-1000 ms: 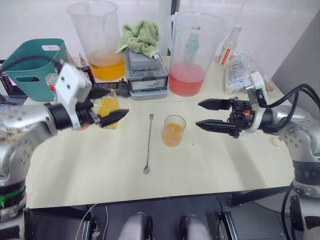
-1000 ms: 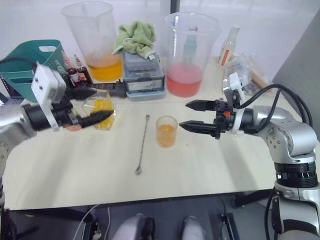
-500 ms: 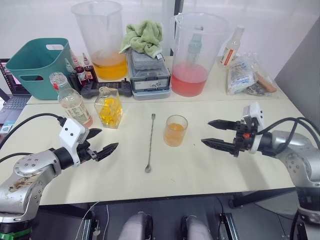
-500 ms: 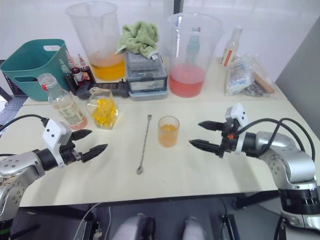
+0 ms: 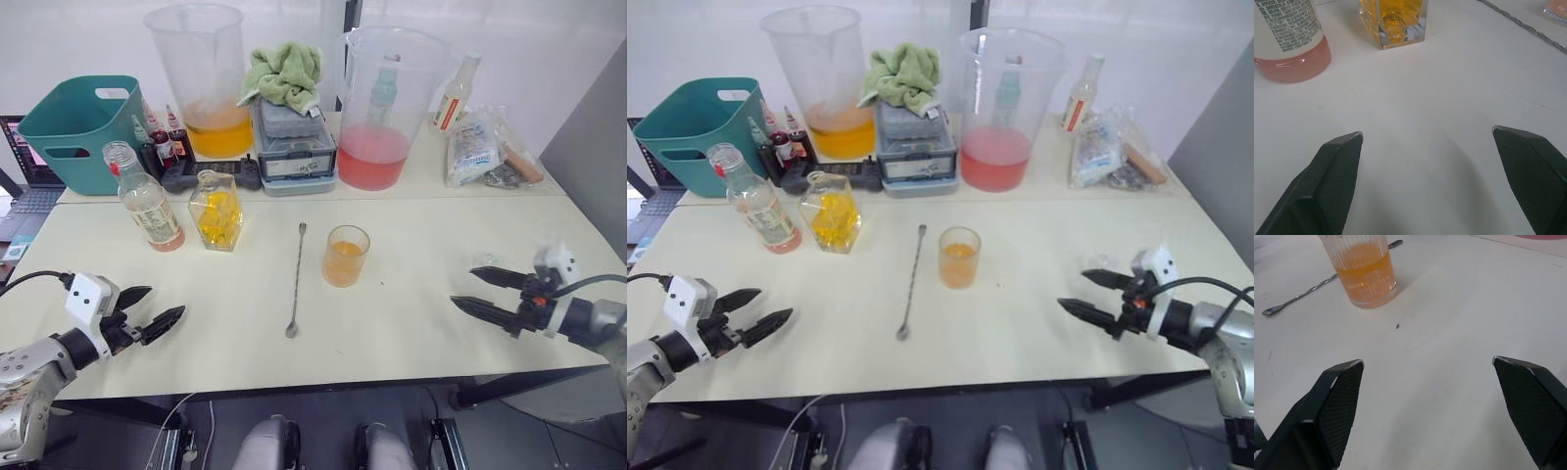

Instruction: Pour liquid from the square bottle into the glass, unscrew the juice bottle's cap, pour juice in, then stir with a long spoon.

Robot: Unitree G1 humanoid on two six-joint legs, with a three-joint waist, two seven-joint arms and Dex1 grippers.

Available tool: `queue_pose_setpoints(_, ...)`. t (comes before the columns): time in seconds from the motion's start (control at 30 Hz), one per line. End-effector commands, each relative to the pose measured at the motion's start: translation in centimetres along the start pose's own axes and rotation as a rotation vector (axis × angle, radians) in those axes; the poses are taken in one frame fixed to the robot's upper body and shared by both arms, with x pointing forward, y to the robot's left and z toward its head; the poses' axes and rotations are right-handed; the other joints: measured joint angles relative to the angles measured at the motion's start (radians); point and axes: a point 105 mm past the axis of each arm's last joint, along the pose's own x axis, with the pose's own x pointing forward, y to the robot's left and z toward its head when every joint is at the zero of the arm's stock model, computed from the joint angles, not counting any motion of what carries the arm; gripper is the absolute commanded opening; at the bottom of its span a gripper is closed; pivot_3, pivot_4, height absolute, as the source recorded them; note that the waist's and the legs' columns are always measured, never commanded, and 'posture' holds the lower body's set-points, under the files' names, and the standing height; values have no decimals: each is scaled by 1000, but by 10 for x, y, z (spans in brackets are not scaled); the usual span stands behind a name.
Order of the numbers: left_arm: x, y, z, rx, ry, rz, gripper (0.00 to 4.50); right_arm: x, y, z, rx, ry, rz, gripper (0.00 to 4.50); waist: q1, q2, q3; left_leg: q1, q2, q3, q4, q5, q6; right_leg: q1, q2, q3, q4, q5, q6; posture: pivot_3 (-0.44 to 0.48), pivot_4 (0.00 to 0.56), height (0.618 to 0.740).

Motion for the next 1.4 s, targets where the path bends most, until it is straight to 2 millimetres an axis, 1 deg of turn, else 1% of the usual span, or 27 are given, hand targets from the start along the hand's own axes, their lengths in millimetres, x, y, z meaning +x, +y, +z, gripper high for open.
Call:
queue_pose_setpoints(0.03, -3, -1, 10, 39, -30, -11, 4476, -9, -4, 9, -47, -14, -35, 4500, -1, 0, 0, 0, 0, 0, 0, 0, 0, 0, 0, 0, 0, 0, 0, 0, 150, 740)
queue_pose_setpoints(0.17, 5, -14, 15, 27, -45, -42, 4476, -9, -8, 4, 11, 15, -101, 4500, 0, 0, 0, 0, 0, 0, 0, 0, 0, 0, -1, 0, 1, 0, 0, 0, 150, 740)
queue_pose_setpoints(0.3, 17, -32, 17, -11, -43, -78, 4476, -9, -4, 12, 39, 5, -107, 4500, 5, 1, 0, 0, 0, 0, 0, 0, 0, 0, -2, 0, 0, 0, 0, 0, 150, 740)
queue_pose_setpoints(0.4, 25, -46, 22, -41, -63, -87, 4476, -7, 3, 15, 39, 70, -93, 4500, 9, 2, 0, 0, 0, 0, 0, -1, 0, 0, -2, 0, 0, 0, 0, 0, 150, 740)
queue_pose_setpoints(0.53, 39, -74, 25, -82, -64, -113, 4476, 3, 26, 31, 21, 65, -35, 4500, 12, 2, 0, 0, 1, 0, 0, -1, 0, 1, -2, 0, 0, 0, 0, 0, 150, 740)
queue_pose_setpoints(0.63, 48, -90, 28, -91, -66, -132, 4476, 7, 36, 36, 9, 66, 11, 4500, 16, 1, 0, 0, 0, 0, 0, -1, 0, 2, -2, 1, 0, 0, 0, 0, 150, 740)
queue_pose_setpoints(0.7, 56, -101, 31, -115, -75, -142, 4476, 10, 46, 44, -2, 46, 61, 4500, 19, 1, 0, 0, 0, -1, 1, -1, 1, 2, -2, 0, 0, 0, 0, 0, 150, 740)
queue_pose_setpoints(0.77, 65, -111, 31, -122, -70, -137, 4476, 14, 63, 54, -85, 14, 137, 4500, 19, 1, 0, 0, 0, -1, 1, -1, 1, 3, -2, 0, 0, 0, 0, 0, 150, 740)
queue_pose_setpoints(0.87, 75, -120, 28, -126, -61, -125, 4476, 18, 79, 60, -163, -5, 205, 4500, 19, 1, 0, 0, 0, 0, 1, -1, 1, 4, 0, 1, 0, 0, 0, 0, 150, 740)
queue_pose_setpoints(0.97, 93, -131, 32, -127, -60, -118, 4476, 21, 93, 66, -180, -35, 265, 4500, 23, 1, 0, 0, 0, 0, 2, -1, 2, 5, 0, 0, 1, 0, 0, 0, 150, 740)
queue_pose_setpoints(1.03, 99, -135, 34, -125, -59, -119, 4476, 21, 96, 67, -178, -39, 277, 4500, 26, 1, 0, 0, 0, -1, 3, -1, 2, 5, 0, 0, 1, 0, 0, 0, 150, 740)
queue_pose_setpoints(1.2, 124, -148, 42, -72, -27, -104, 4476, 24, 106, 67, -187, -33, 315, 4500, 27, 1, 0, 0, 0, -1, 3, -2, 3, 5, 0, 0, 1, 0, 0, 0, 150, 740)
queue_pose_setpoints(1.27, 131, -151, 43, -54, -11, -94, 4476, 25, 108, 67, -194, -33, 317, 4500, 29, 1, 0, -1, 0, -1, 4, -1, 3, 5, 0, 0, 1, 0, 0, 0, 150, 740)
queue_pose_setpoints(1.4, 139, -152, 37, 0, 44, -35, 4476, 26, 111, 66, -199, -36, 317, 4500, 27, 1, 0, -1, 0, -1, 4, -1, 3, 5, 0, 1, 2, 0, 0, 0, 150, 740)
